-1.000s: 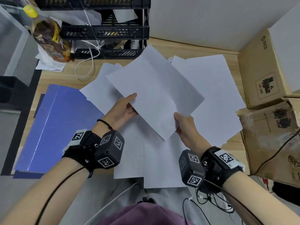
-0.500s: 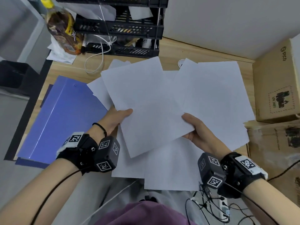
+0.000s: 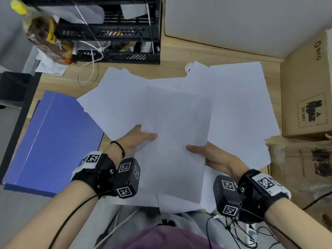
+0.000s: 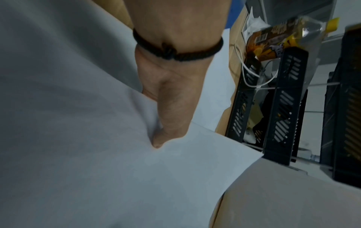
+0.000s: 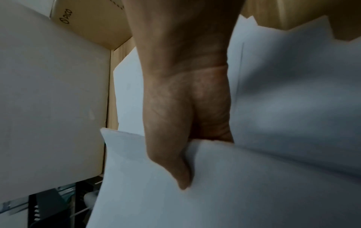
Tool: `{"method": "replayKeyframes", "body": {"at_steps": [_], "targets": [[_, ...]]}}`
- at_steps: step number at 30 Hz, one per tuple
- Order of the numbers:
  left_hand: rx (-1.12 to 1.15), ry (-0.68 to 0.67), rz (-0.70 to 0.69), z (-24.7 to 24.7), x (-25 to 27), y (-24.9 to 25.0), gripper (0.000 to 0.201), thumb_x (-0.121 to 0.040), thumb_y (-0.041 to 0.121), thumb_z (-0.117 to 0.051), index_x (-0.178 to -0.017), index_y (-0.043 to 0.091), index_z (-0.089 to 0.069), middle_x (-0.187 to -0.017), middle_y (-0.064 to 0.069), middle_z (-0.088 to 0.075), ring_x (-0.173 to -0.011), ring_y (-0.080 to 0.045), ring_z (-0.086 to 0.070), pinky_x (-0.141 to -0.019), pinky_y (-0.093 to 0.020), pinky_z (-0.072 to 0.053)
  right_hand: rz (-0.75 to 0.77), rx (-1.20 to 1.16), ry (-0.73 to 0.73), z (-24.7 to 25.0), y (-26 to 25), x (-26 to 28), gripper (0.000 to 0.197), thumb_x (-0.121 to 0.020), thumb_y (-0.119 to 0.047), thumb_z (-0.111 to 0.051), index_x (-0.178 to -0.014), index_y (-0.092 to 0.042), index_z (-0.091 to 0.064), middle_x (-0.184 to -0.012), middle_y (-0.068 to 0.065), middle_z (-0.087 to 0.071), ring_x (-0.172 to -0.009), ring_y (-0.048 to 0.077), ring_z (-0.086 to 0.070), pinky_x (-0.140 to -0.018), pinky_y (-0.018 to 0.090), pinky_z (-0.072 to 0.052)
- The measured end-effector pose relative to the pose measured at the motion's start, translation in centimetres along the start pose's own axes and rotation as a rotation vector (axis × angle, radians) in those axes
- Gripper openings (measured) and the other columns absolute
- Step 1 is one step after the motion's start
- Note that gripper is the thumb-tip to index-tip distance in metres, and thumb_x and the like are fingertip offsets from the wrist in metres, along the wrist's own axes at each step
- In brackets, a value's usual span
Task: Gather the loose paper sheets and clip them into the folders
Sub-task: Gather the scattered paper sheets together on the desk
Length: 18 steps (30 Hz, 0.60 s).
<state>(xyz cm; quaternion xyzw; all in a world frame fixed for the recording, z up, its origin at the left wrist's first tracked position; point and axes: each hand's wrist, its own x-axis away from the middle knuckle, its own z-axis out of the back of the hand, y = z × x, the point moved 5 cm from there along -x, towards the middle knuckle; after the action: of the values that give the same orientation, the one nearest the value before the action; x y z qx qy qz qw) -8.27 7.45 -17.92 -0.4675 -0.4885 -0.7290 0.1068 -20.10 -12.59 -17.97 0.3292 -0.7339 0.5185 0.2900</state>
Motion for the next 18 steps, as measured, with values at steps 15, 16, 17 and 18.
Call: {"method": "replayKeyframes", "body": {"at_steps": [15, 16, 17, 18], "targets": [[0.185, 0.318, -0.258, 2.3, 0.7, 1.2, 0.007, -0.088, 0.007, -0.061, -0.089, 0.014, -0.063, -0.088, 0.000, -0.066, -0.077, -0.010, -0.061, -0.069, -0.017, -0.051, 0.093, 0.146, 0.281, -1.1, -2.3, -4.6, 0.024, -0.099, -0.012, -0.047, -0.116, -0.005, -0.063, -0.099, 0.010, -0.070, -0.082, 0.023, -0.067, -0.070, 0.029, -0.054], [0.181, 0.304, -0.286, 2.8, 0.9, 1.5, 0.007, -0.088, 0.007, -0.060, -0.088, 0.013, -0.063, -0.087, 0.000, -0.065, -0.075, -0.008, -0.060, -0.066, -0.014, -0.050, 0.098, 0.130, 0.297, -1.6, -2.3, -4.7, 0.024, -0.100, -0.014, -0.047, -0.117, -0.006, -0.062, -0.099, 0.009, -0.071, -0.083, 0.022, -0.068, -0.068, 0.029, -0.053], [0.173, 0.296, -0.307, 3.4, 1.0, 1.7, 0.009, -0.089, 0.007, -0.060, -0.086, 0.015, -0.062, -0.085, 0.001, -0.064, -0.073, -0.007, -0.060, -0.065, -0.012, -0.049, 0.102, 0.112, 0.315, -2.3, -2.3, -4.9, 0.025, -0.100, -0.015, -0.048, -0.118, -0.007, -0.062, -0.101, 0.008, -0.071, -0.085, 0.022, -0.068, -0.069, 0.029, -0.053], [0.165, 0.291, -0.329, 4.1, 1.3, 1.8, 0.012, -0.091, 0.009, -0.059, -0.084, 0.018, -0.062, -0.084, 0.003, -0.064, -0.072, -0.005, -0.059, -0.064, -0.011, -0.048, 0.103, 0.099, 0.333, -3.0, -2.3, -5.1, 0.026, -0.100, -0.017, -0.048, -0.120, -0.007, -0.061, -0.104, 0.008, -0.071, -0.089, 0.023, -0.069, -0.072, 0.030, -0.053]]}}
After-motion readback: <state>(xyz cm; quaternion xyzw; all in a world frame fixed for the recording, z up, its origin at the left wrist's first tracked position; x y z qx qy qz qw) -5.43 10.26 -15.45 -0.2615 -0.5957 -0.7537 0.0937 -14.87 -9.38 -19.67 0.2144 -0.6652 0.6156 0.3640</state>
